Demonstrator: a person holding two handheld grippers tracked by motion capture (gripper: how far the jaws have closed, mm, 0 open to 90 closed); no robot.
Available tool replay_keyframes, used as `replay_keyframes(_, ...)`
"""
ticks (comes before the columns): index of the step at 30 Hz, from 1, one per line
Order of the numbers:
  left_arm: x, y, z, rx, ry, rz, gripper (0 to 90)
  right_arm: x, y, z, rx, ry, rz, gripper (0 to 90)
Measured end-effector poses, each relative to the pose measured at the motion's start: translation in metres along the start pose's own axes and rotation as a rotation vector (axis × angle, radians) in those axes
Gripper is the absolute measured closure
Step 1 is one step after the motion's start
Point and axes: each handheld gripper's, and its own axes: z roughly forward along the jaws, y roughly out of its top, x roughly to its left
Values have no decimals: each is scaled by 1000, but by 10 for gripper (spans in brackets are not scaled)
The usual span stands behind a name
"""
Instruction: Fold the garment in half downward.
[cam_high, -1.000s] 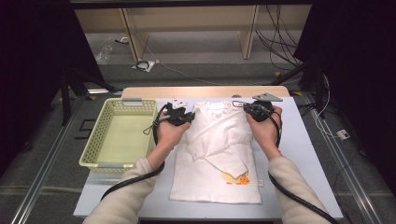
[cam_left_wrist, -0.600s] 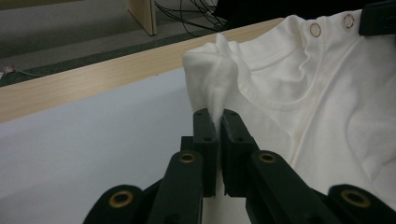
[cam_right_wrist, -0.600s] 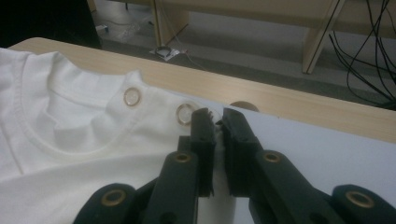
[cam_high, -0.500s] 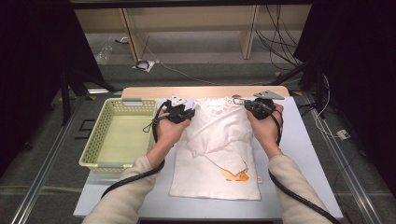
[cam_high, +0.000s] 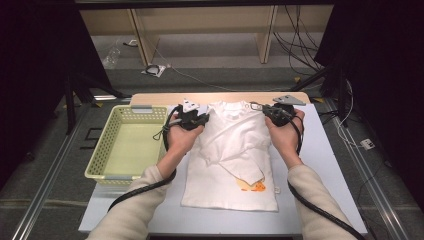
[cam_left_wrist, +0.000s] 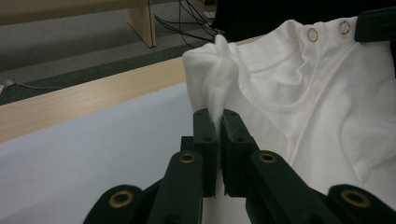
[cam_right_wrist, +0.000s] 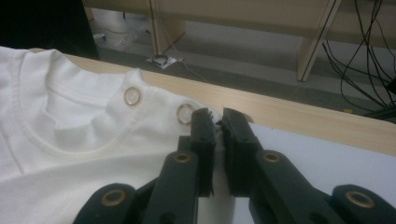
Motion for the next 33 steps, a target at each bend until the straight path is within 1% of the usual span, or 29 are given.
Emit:
replay_keyframes(6, 1, 2, 0, -4, 1, 11, 858, 0, 3, 0, -2, -3, -4, 840)
replay_keyframes(14, 2, 6, -1, -19, -4, 0, 858, 0, 8, -1, -16, -7, -6, 839)
replay_keyframes(19, 2, 8, -1, -20, -6, 3, 858, 0, 10, -2, -25, -9, -8, 839)
replay_keyframes(22, 3, 5, -1, -16, -11, 8, 858, 0, 8, -1, -21, -8, -8, 839)
replay_keyframes(25, 2, -4, 1, -11, -17, 8, 858, 0, 2, 0, -13, -5, -11, 839)
replay_keyframes(28, 3, -11, 1, -16, -20, -1, 858, 1, -4, 1, -9, 2, -6, 839)
replay_keyframes(29, 3, -13, 1, -20, -22, -4, 858, 2, -6, 0, -10, 3, -5, 839)
replay_keyframes(33, 3, -14, -3, -34, -30, 6, 858, 2, -8, -4, -28, 14, -6, 839)
